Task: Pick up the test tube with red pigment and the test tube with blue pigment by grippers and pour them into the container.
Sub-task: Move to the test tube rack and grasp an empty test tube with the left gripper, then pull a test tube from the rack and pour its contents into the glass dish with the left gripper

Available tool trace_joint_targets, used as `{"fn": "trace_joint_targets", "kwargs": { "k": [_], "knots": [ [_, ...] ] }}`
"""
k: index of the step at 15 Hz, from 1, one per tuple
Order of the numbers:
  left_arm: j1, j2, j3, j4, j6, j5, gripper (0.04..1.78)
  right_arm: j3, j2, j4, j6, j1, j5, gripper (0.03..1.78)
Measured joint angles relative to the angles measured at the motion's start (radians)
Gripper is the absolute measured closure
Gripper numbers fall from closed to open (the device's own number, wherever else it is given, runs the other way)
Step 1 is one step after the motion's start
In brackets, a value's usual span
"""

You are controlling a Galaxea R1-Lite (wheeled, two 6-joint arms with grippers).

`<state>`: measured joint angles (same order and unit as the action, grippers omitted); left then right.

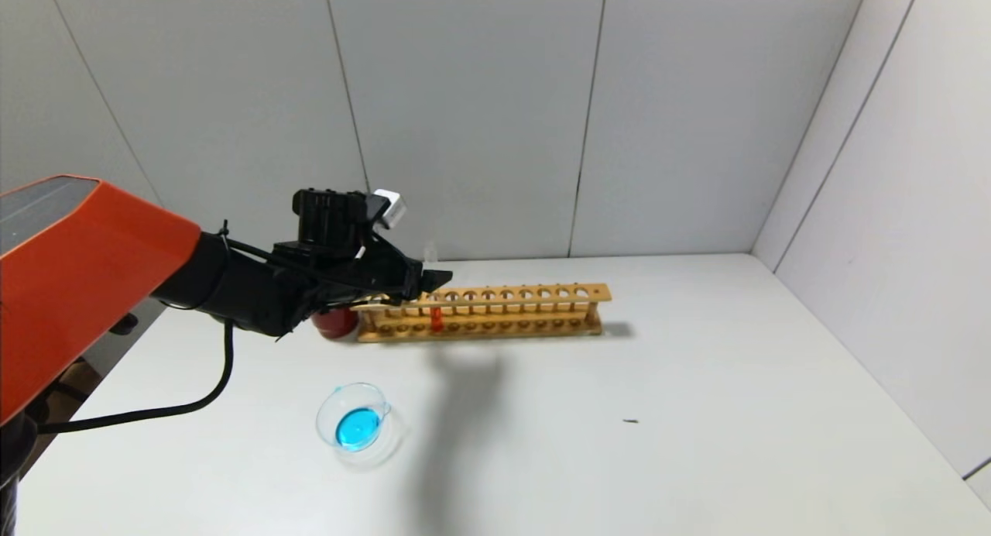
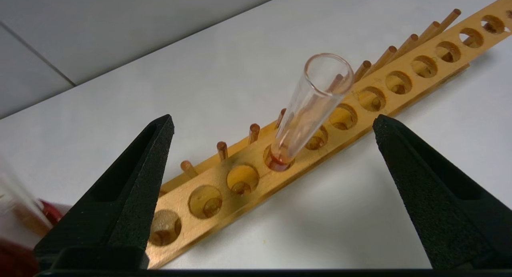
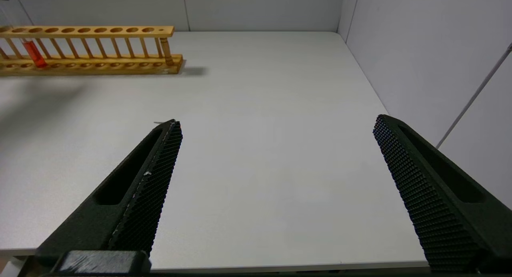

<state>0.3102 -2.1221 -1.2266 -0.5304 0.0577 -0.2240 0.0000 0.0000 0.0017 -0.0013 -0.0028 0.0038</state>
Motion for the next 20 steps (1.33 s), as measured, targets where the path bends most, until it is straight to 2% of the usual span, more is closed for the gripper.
{"fn": "trace_joint_targets", "kwargs": {
  "k": [3, 6, 8, 12, 14, 20],
  "knots": [
    [0.007, -0.037, -0.026, 0.001, 0.002, 0.0, 0.08, 0.0, 0.0, 0.0, -0.001, 0.0, 0.0, 0.06],
    [0.013, -0.053, -0.033, 0.0, 0.002, 0.0, 0.25, 0.0, 0.0, 0.0, -0.001, 0.0, 0.0, 0.06],
    [0.016, -0.057, -0.034, 0.0, 0.002, 0.0, 0.49, 0.0, 0.0, 0.0, -0.001, 0.0, 0.0, 0.06],
    [0.026, -0.063, -0.048, 0.0, 0.001, -0.001, 1.22, 0.0, 0.0, 0.0, 0.0, -0.001, 0.0, 0.06],
    [0.034, -0.065, -0.05, 0.0, 0.002, 0.0, 1.48, 0.0, 0.0, 0.0, 0.0, 0.0, 0.0, 0.06],
    [0.038, -0.043, -0.065, 0.013, 0.006, 0.003, 1.51, 0.0, 0.0, 0.0, 0.0, -0.001, 0.0, 0.06]
  ]
}}
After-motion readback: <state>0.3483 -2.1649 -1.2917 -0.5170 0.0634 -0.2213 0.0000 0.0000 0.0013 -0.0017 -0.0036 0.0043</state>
